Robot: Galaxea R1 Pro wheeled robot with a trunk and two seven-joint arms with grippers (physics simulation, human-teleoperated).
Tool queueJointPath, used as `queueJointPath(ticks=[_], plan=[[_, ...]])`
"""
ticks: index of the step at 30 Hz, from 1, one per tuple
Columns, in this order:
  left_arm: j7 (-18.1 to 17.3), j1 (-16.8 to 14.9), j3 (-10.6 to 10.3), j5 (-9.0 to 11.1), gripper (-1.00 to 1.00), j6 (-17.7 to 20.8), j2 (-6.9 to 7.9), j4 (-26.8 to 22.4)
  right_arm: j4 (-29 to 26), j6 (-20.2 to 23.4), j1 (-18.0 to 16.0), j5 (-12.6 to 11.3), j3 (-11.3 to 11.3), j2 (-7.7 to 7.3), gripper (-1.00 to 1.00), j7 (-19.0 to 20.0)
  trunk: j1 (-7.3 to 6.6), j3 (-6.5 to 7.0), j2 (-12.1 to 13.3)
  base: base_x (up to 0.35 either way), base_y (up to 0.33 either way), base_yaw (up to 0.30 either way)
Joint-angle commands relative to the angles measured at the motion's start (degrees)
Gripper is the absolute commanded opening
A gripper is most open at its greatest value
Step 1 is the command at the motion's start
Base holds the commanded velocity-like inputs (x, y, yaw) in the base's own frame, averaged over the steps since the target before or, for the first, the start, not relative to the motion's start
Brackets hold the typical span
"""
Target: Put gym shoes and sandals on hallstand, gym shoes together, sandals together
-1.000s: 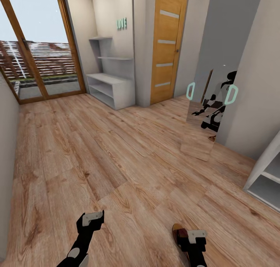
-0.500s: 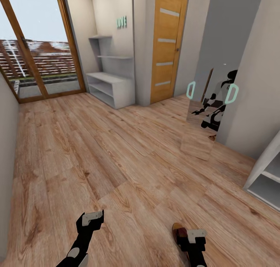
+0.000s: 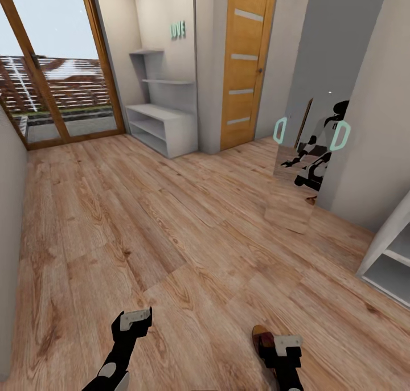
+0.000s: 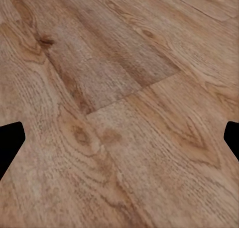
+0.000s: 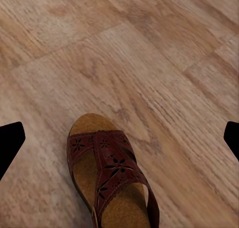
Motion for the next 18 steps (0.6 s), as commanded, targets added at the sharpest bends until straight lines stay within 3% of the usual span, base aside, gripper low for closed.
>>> queueJointPath(ticks=[1, 18], plan=[[0.0, 0.0, 0.0, 0.0, 1.0, 0.02, 0.01, 0.0, 0.0, 0.0, 0.0, 0.0, 0.02, -0.02, 1.0, 0.0, 0.0, -0.01, 0.0, 0.0, 0.0, 0.0], [0.0, -0.01, 0.02, 0.0, 1.0, 0.03, 0.05, 0.0, 0.0, -0.01, 0.0, 0.0, 0.09, -0.18, 1.0, 0.08, 0.0, -0.07, 0.0, 0.0, 0.0, 0.0]])
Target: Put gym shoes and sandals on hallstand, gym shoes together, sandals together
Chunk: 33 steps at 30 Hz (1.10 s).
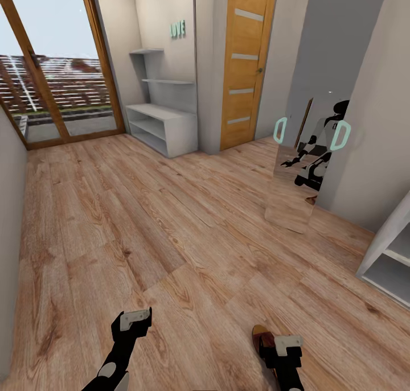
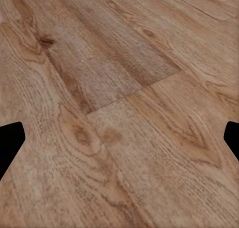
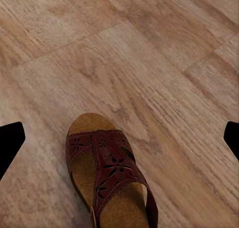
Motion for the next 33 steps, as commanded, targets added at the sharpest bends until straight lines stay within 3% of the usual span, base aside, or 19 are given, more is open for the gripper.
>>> queueJointPath(ticks=[1, 22, 33], plan=[[0.0, 0.0, 0.0, 0.0, 1.0, 0.0, 0.0, 0.0, 0.0, 0.0, 0.0, 0.0, 0.0, 0.0, 1.0, 0.0, 0.0, 0.0, 0.0, 0.0, 0.0, 0.0], [-0.03, 0.0, 0.0, 0.0, 1.0, -0.03, 0.38, -0.06, 0.15, -0.26, 0.0, 0.05, 0.16, -1.4, 1.0, 0.42, 0.0, -0.2, 0.0, 0.0, 0.0, 0.0], [-0.44, -0.12, 0.0, 0.0, 1.0, 0.03, 1.31, -0.12, 0.26, -0.27, 0.0, 0.5, 1.55, -2.79, 1.0, 1.78, 0.0, -0.94, 0.0, 0.0, 0.0, 0.0]])
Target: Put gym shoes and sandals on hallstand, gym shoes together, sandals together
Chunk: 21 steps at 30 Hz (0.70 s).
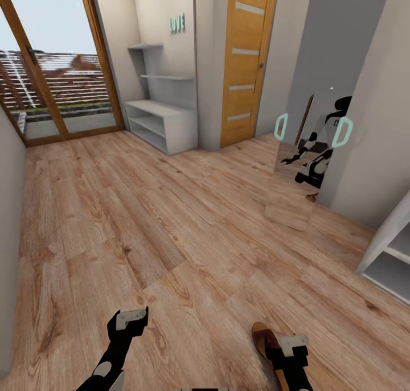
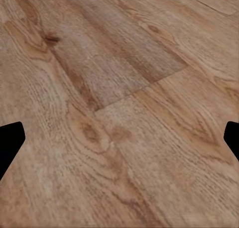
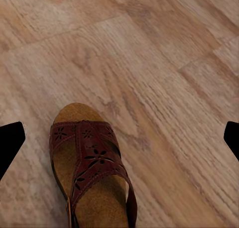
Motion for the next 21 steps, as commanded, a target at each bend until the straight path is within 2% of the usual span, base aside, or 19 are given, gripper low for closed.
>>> queueJointPath(ticks=[1, 9, 21], plan=[[-0.14, -0.01, 0.0, 0.0, 1.0, 0.01, 0.11, -0.01, 0.03, -0.02, 0.0, 0.06, 0.22, -0.13, 1.0, 0.26, 0.0, -0.08, 0.0, 0.0, 0.0, 0.0], [-1.0, -0.04, 0.0, 0.0, 1.0, 0.02, 0.41, -0.04, 0.16, -0.06, 0.0, 0.25, 0.76, -0.63, 1.0, 0.97, 0.0, -0.75, 0.0, 0.0, 0.0, 0.0], [-4.88, -0.09, 0.03, 0.0, 1.0, 0.03, 0.98, -0.05, 0.33, -0.08, 0.02, 0.28, 1.23, -1.65, 1.0, 2.39, 0.0, -1.8, 0.0, 0.0, 0.0, 0.0]])
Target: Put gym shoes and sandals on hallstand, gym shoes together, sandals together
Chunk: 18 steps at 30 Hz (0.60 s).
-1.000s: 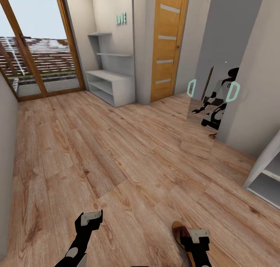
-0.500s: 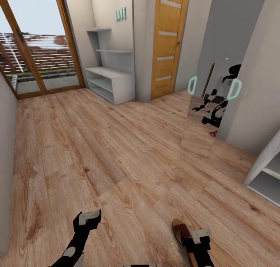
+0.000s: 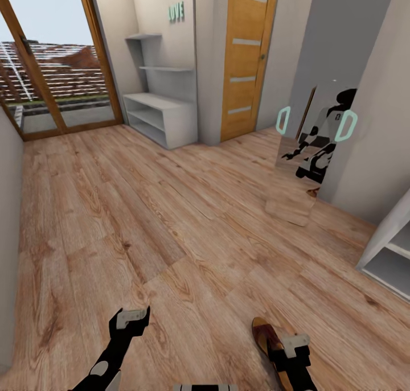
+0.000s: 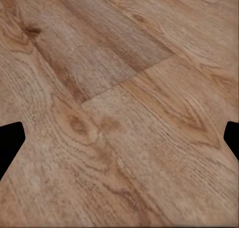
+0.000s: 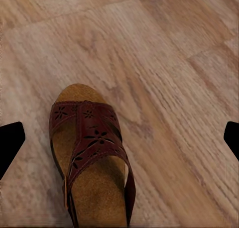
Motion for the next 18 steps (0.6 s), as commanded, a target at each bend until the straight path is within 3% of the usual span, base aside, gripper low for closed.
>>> queueJointPath(ticks=[1, 18], plan=[[-0.76, -0.01, 0.05, 0.02, 1.0, 0.0, 0.21, 0.02, 0.0, 0.0, 0.0, 0.0, 0.03, -0.08, 1.0, 0.38, 0.0, -0.09, 0.0, 0.0, 0.0, 0.0], [-9.65, -0.1, 0.99, 0.93, 1.0, 0.15, 2.6, -0.05, 0.19, -1.1, 0.06, -0.06, 0.13, -1.91, 1.0, 3.93, 0.0, -1.6, 0.0, 0.0, 0.0, 0.0]])
